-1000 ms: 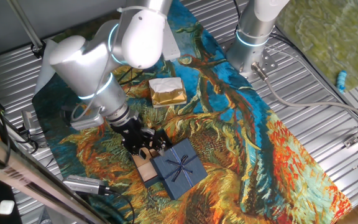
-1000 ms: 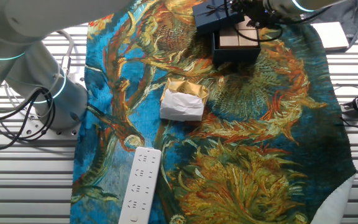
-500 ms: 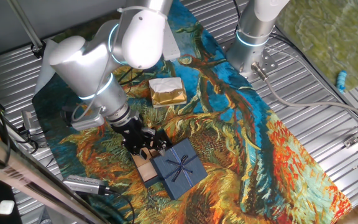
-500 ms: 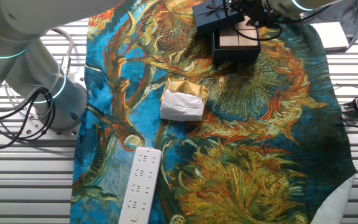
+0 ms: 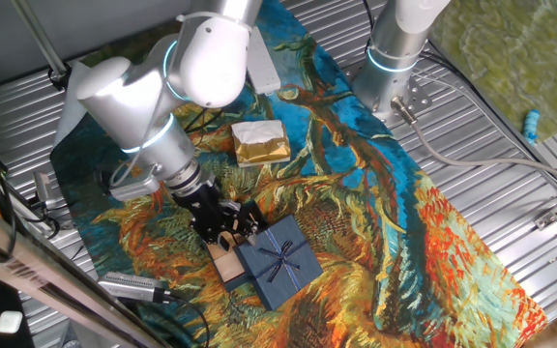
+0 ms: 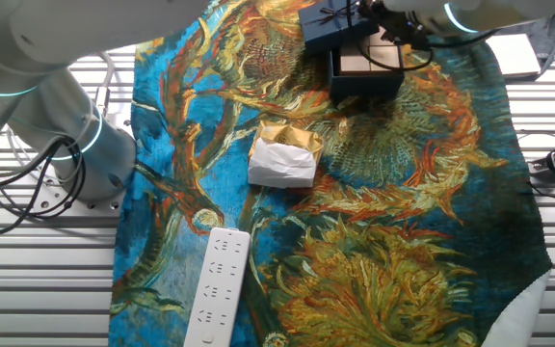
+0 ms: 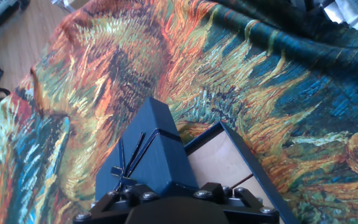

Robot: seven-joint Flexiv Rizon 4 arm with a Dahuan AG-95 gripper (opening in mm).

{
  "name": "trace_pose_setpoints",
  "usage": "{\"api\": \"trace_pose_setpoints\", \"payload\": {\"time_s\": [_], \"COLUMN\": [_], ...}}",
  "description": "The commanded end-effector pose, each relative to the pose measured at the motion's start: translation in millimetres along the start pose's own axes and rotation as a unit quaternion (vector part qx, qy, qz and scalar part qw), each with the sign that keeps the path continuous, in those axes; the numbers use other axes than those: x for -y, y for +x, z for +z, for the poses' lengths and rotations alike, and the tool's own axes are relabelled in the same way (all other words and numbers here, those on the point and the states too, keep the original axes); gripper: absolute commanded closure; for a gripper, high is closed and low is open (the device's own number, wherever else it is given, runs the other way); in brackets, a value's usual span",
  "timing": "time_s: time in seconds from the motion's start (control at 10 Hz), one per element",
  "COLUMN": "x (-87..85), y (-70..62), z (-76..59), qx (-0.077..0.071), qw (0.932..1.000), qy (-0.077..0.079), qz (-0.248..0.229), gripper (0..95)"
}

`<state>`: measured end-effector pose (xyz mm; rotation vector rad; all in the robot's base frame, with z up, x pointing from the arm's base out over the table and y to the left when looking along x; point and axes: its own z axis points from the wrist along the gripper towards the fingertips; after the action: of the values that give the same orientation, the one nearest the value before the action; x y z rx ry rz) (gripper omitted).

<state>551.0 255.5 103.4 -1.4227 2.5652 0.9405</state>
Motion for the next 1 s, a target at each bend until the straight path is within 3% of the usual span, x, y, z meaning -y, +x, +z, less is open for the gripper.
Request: {"api": "trace_pose_setpoints", "payload": {"time_s": [0.1,0.2,0.3,0.5,0.6,0.8,0.9,1.0], "x": [0.1,0.1,0.1,0.1,0.1,0.2,0.2,0.1], "y": [-0.5,-0.6,-0.6,-0.8,-0.8,-1.4,-1.7,-1.7], "z": [0.8,1.1,1.1,1.2,1.2,0.8,0.6,0.5], "qx": [0.003,0.003,0.003,0.002,0.003,0.004,0.003,0.004], "qw": [1.0,1.0,1.0,1.0,0.9999,0.9999,0.9998,0.9998], "qy": [0.0,0.0,0.001,0.002,0.001,-0.001,-0.001,-0.001], "qz": [0.0,0.003,0.006,0.009,0.01,0.015,0.017,0.02], "gripper": [38.0,38.0,57.0,57.0,76.0,76.0,95.0,95.0]}}
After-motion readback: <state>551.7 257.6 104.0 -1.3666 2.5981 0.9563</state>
